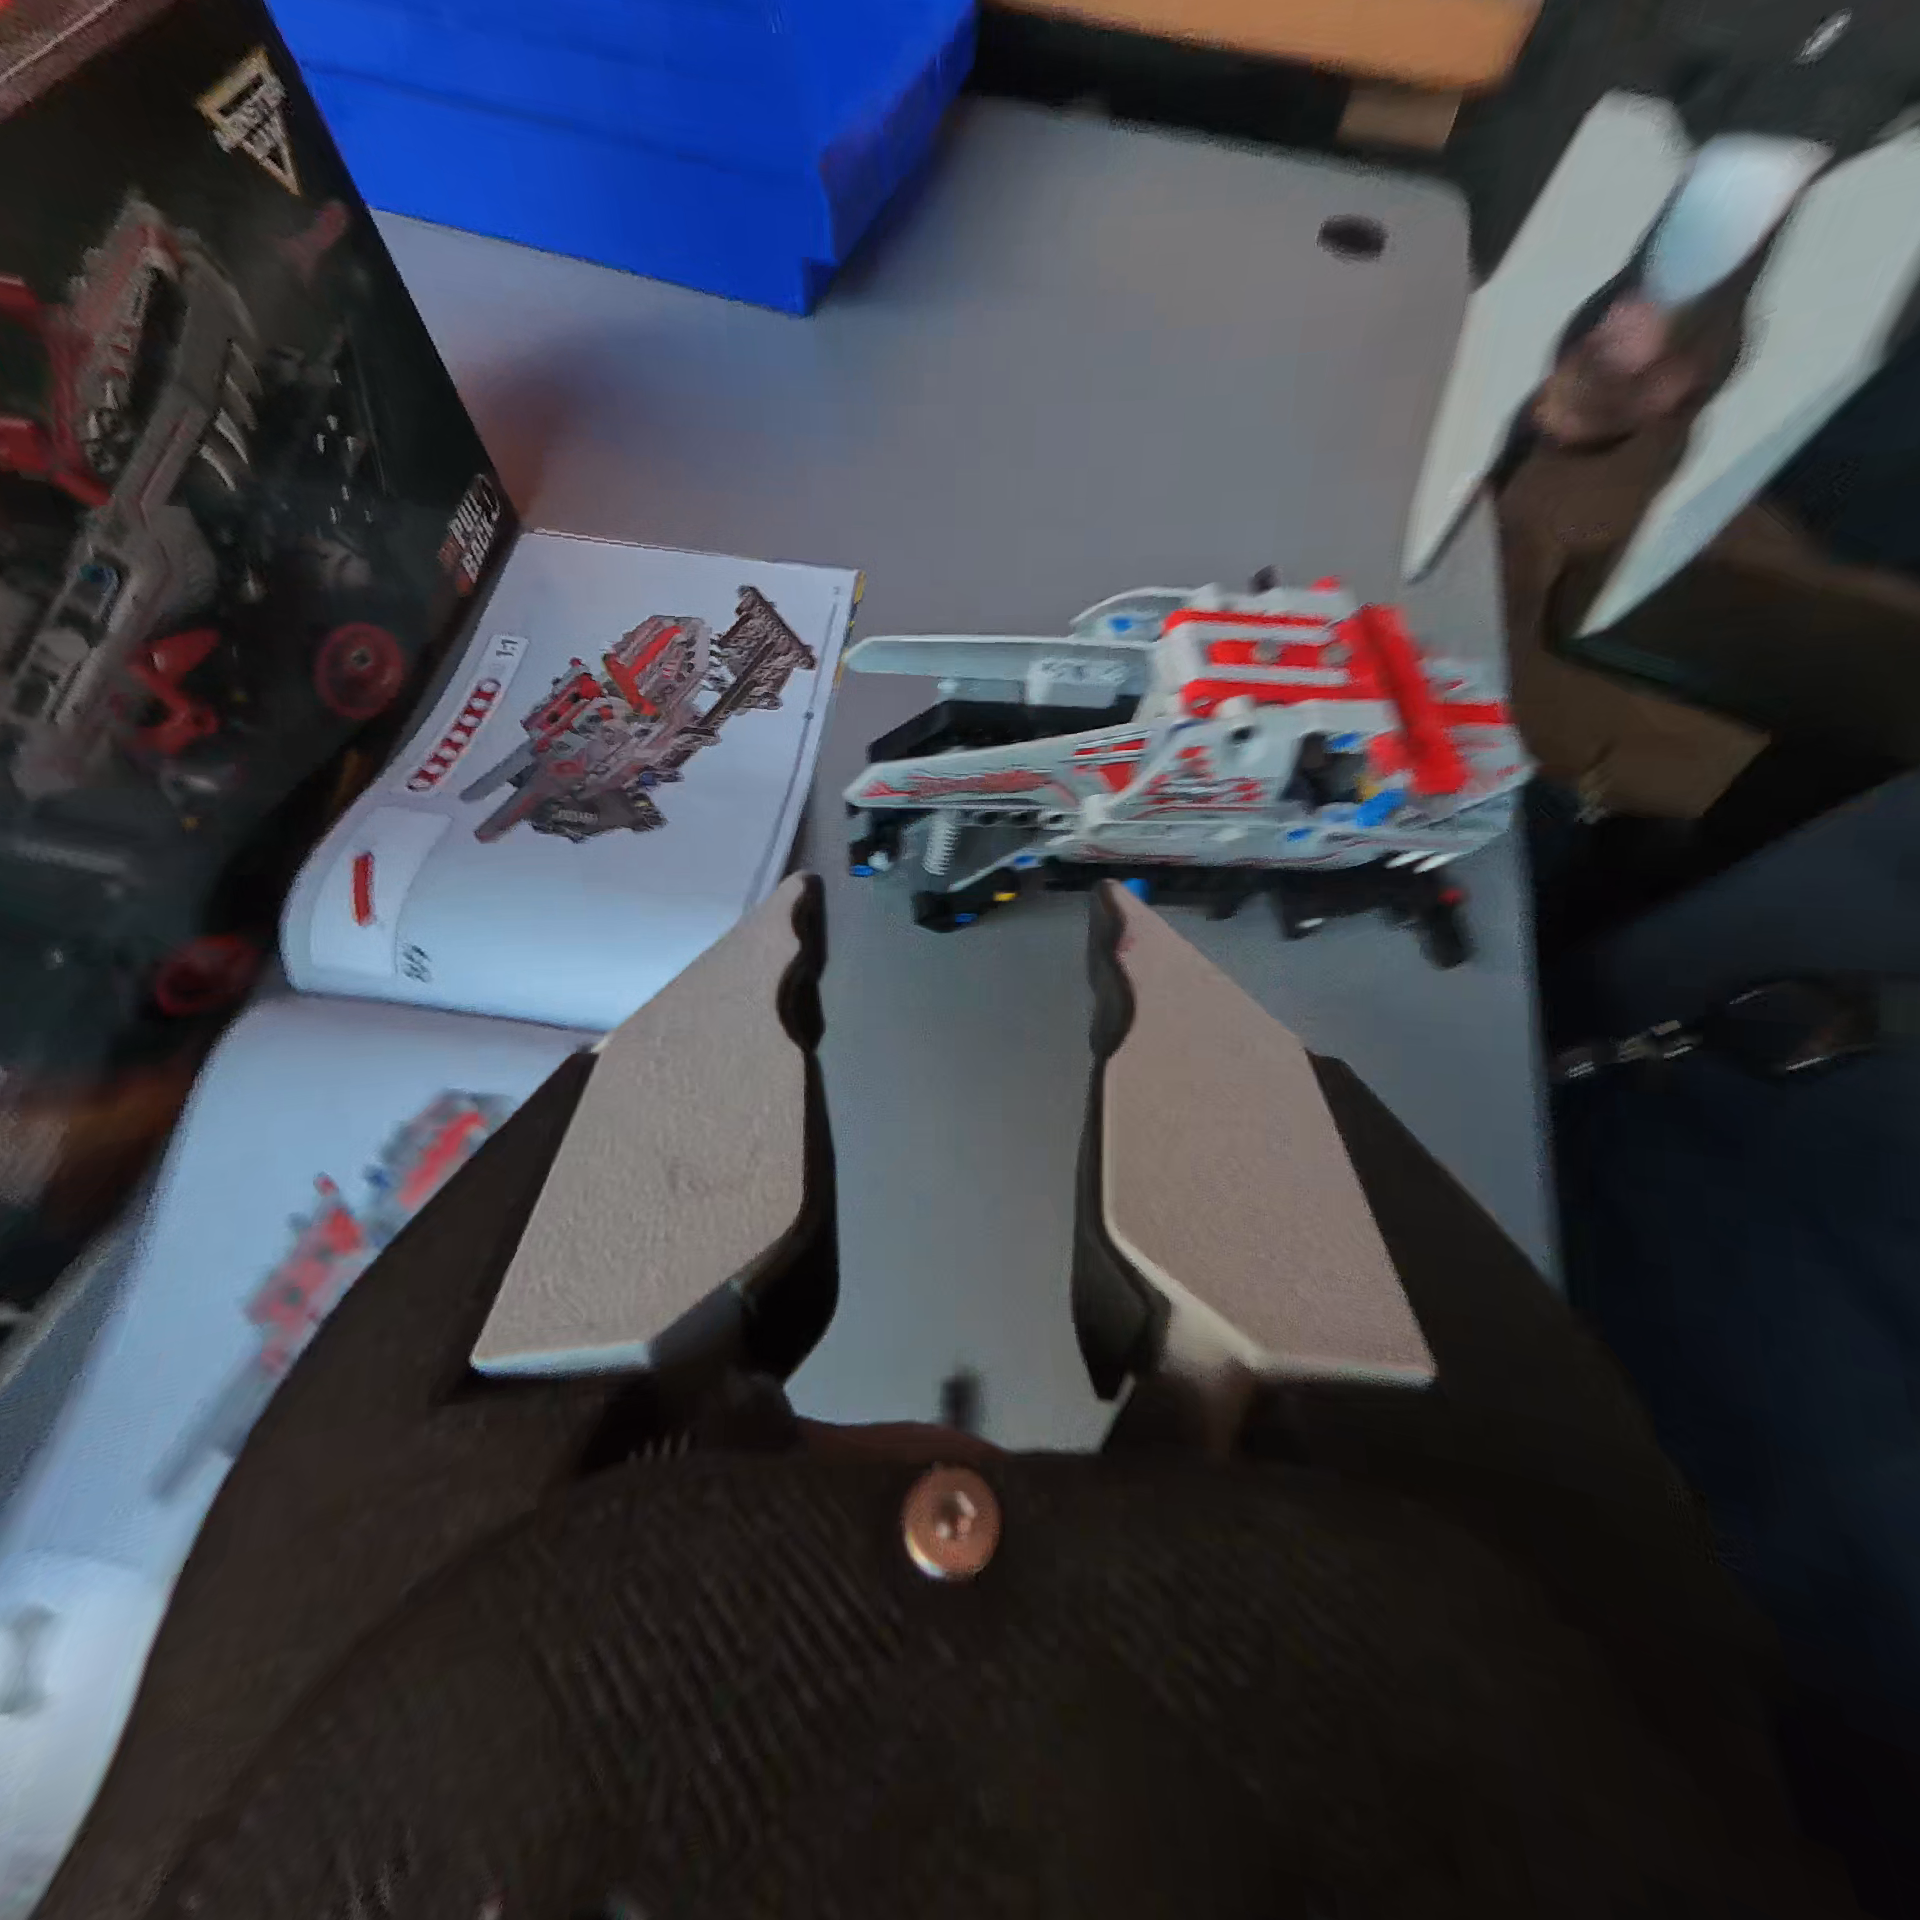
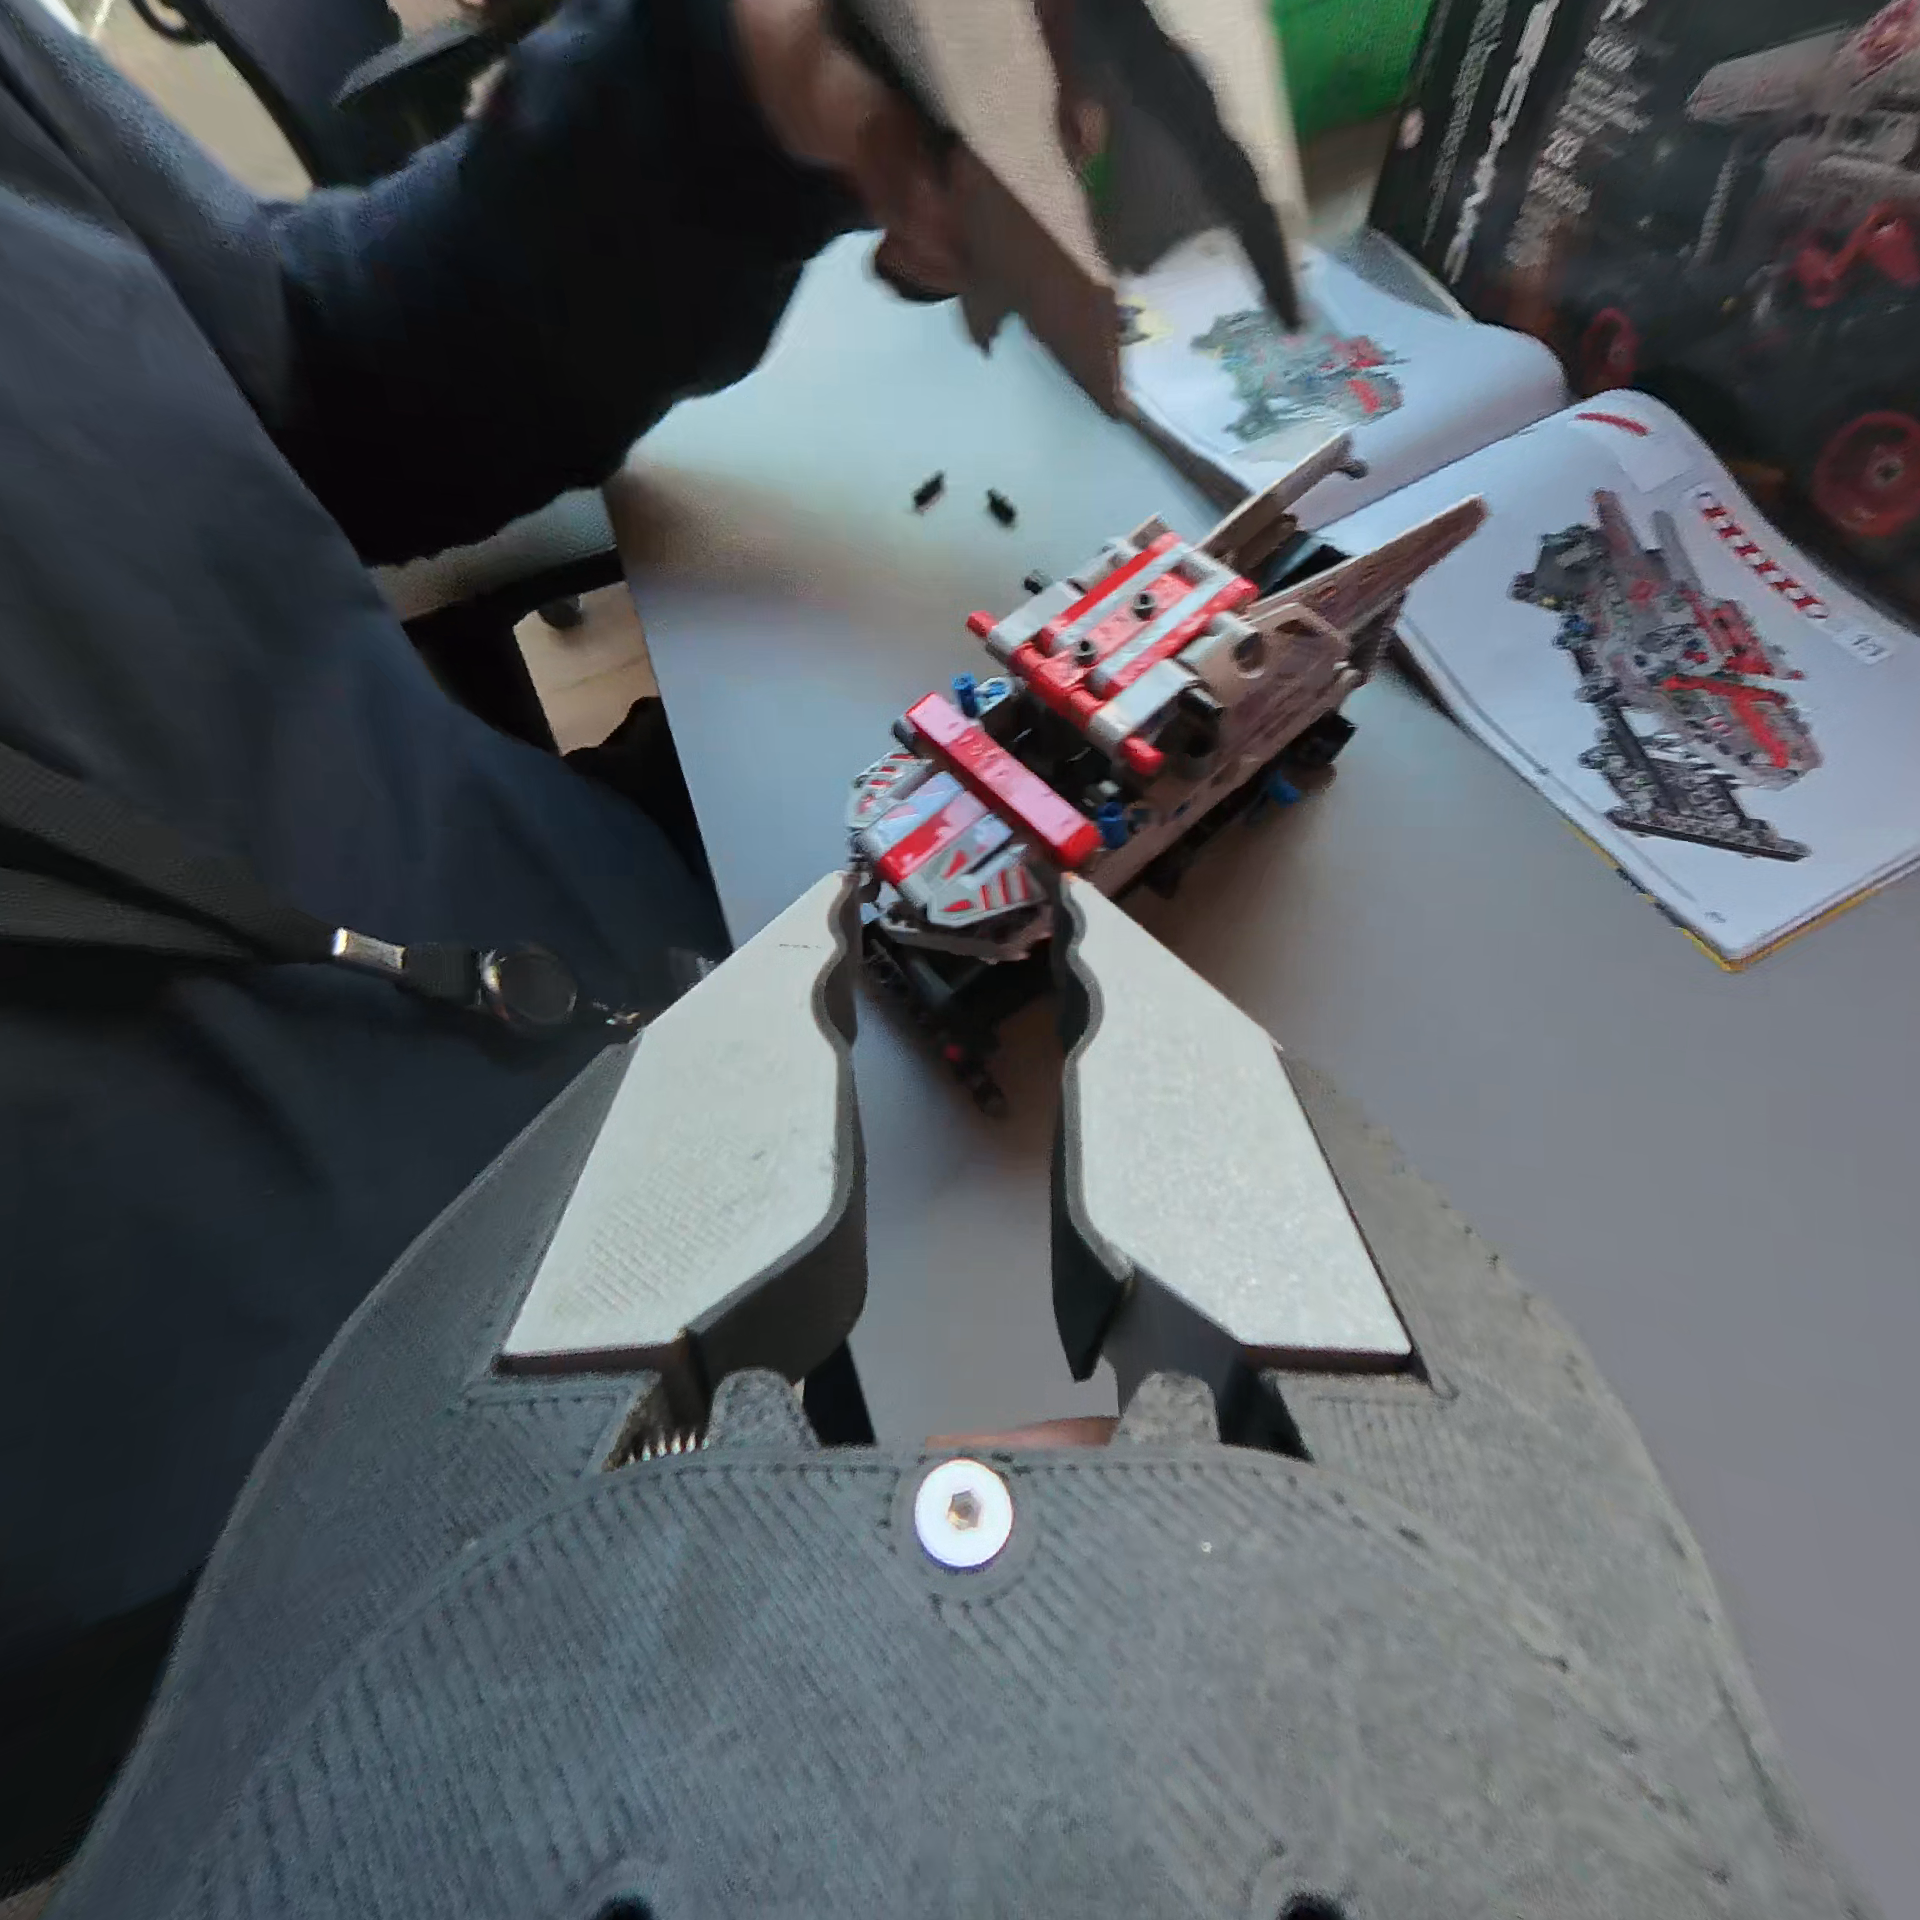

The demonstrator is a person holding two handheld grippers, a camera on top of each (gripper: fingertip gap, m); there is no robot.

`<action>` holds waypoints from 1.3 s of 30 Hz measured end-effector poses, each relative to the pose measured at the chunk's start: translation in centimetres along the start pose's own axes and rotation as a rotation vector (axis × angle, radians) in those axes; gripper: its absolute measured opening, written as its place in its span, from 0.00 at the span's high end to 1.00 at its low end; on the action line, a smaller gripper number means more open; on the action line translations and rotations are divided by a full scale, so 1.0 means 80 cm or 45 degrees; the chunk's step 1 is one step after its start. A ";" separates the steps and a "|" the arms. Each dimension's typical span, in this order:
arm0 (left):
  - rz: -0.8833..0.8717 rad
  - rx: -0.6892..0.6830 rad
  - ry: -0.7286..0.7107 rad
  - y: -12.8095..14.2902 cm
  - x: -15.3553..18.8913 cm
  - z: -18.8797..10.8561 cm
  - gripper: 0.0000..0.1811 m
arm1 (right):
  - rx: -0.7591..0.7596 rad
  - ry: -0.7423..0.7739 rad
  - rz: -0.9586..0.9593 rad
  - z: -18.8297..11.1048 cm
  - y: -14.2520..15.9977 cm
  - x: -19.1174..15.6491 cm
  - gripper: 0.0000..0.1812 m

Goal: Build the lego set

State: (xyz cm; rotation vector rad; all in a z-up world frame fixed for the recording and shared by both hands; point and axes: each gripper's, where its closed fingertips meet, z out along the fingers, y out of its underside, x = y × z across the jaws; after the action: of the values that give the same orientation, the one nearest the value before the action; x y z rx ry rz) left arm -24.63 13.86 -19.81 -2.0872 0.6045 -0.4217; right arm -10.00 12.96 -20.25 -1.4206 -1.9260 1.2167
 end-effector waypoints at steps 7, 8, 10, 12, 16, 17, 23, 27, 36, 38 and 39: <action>-0.359 0.106 0.177 -0.013 0.101 -0.010 0.84 | -0.059 0.023 -0.076 0.007 -0.005 0.024 0.85; -0.325 0.095 0.154 -0.012 0.111 -0.001 0.84 | -0.071 0.016 -0.092 0.009 -0.004 0.025 0.85; -0.259 0.037 0.110 -0.004 0.123 0.018 0.83 | -0.084 -0.001 -0.102 0.013 -0.004 0.026 0.86; -0.245 0.015 0.102 -0.001 0.130 0.033 0.83 | -0.093 -0.029 -0.103 0.017 -0.004 0.024 0.87; -0.254 -0.001 0.120 0.003 0.139 0.049 0.85 | -0.133 -0.027 -0.138 0.020 0.002 0.022 0.90; -0.257 0.010 0.116 0.001 0.138 0.050 0.86 | -0.135 -0.020 -0.147 0.019 0.002 0.021 0.91; -0.274 0.014 0.127 0.000 0.141 0.050 0.88 | -0.141 0.042 -0.240 0.017 0.002 0.020 0.96; -0.236 0.011 0.079 -0.001 0.140 0.053 0.89 | -0.147 0.069 -0.332 0.017 0.000 0.014 0.96; 0.013 0.023 -0.069 -0.004 0.142 0.052 0.97 | -0.172 0.093 -0.411 0.018 0.004 0.006 0.97; 0.127 0.034 -0.069 -0.008 0.151 0.051 0.97 | -0.163 0.069 -0.381 0.018 0.004 0.005 0.97; 0.192 0.028 -0.093 -0.007 0.153 0.051 0.97 | -0.155 0.049 -0.363 0.019 0.004 0.003 0.97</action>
State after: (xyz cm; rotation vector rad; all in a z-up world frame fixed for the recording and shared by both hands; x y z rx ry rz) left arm -12.37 9.98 -20.69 -2.0108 0.7046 -0.2637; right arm -11.06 12.68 -21.34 -1.1655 -2.1193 0.9483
